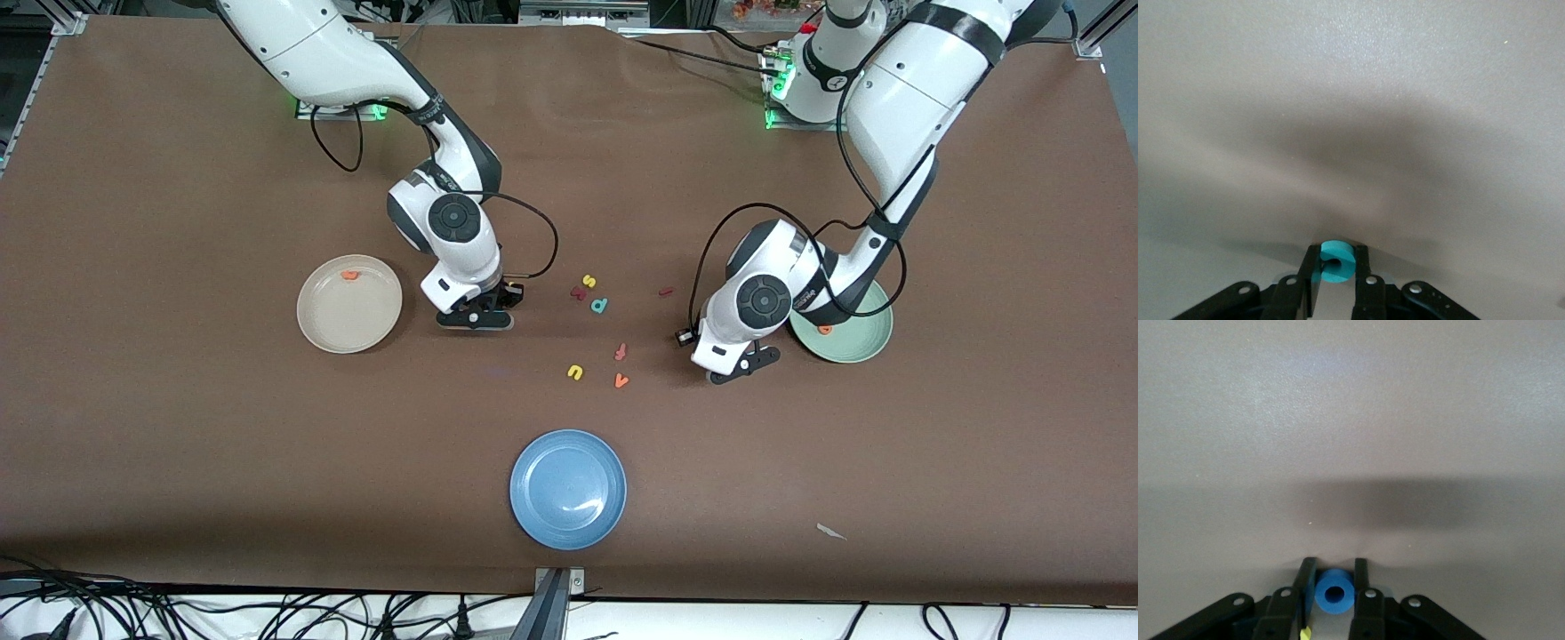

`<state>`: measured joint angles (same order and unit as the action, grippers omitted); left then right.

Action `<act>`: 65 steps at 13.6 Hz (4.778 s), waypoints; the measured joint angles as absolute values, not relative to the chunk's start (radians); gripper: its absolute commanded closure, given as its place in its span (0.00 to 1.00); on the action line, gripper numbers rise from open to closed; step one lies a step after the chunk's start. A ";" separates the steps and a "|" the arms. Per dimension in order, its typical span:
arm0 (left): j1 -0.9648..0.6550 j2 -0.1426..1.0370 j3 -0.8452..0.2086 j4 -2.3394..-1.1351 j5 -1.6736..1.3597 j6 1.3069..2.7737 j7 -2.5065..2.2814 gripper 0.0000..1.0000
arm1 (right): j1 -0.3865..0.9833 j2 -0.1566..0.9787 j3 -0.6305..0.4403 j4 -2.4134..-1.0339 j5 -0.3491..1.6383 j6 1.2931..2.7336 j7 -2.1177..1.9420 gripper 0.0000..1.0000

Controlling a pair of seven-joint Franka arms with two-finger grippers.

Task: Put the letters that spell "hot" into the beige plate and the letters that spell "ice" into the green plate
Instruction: 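Drop the c on the green plate while the right gripper drops o on cream, then reach the left gripper to the pink letter while the right gripper reaches yellow h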

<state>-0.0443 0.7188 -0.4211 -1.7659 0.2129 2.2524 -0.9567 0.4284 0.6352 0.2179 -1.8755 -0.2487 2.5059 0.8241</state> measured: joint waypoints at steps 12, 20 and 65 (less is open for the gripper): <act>0.225 0.527 -0.547 -1.721 0.197 1.822 -0.630 0.82 | 0.184 0.399 0.200 -1.958 -0.253 2.272 0.329 0.86; 0.466 0.561 -0.541 -1.887 0.329 1.909 -0.331 0.55 | 0.143 0.380 0.179 -2.069 -0.249 2.284 0.274 0.22; 0.116 0.728 -0.735 -1.958 0.545 2.356 -2.031 0.50 | 0.499 0.591 0.215 -1.962 -0.265 2.587 1.017 0.18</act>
